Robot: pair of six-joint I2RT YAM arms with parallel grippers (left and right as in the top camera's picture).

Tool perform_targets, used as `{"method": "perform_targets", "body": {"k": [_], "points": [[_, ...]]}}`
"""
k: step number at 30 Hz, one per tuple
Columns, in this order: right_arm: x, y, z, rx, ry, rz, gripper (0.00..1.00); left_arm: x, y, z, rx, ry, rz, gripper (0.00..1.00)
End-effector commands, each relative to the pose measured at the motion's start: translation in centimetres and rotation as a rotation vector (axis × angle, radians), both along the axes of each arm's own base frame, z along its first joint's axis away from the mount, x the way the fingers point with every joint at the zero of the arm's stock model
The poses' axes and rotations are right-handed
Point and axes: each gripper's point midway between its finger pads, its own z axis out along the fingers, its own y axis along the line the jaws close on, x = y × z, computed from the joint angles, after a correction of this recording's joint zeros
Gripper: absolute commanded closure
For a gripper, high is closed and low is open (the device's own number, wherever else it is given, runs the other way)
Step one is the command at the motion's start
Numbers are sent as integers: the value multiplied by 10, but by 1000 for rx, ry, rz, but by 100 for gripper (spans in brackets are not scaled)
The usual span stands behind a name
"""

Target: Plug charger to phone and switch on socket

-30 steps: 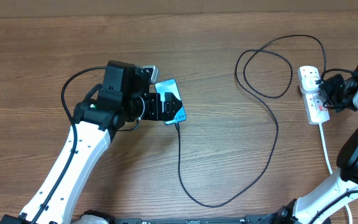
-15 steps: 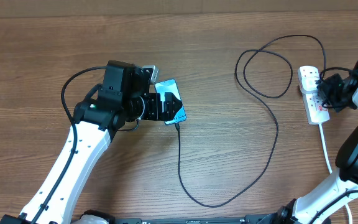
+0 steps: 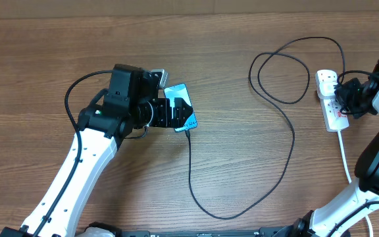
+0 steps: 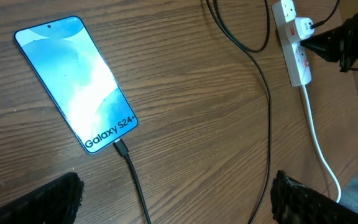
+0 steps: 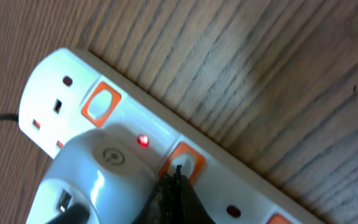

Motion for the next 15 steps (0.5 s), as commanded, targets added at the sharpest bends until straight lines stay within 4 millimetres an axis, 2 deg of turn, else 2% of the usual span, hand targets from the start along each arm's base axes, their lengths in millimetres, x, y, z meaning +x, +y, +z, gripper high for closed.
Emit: {"method": "perform_targets", "body": {"k": [1, 3, 5, 7, 8, 12, 15], "points": [[-17, 36, -22, 138, 76, 50, 96, -1, -1, 6, 0, -17, 3, 0], [-21, 18, -4, 92, 61, 11, 96, -1, -1, 6, 0, -17, 3, 0], [-26, 0, 22, 31, 33, -31, 96, -1, -1, 6, 2, -19, 1, 0], [-32, -11, 43, -18, 11, -72, 96, 0, -1, 6, 2, -21, 0, 0], [-36, -19, 65, -62, -16, -102, 96, 0, -1, 6, 1, -24, 1, 1], [-38, -15, 123, -127, -136, -99, 96, 0, -1, 6, 2, -23, 1, 0], [-39, 1, 165, -175, -230, -60, 96, -1, 0, 5, 3, -19, 2, 0]]}}
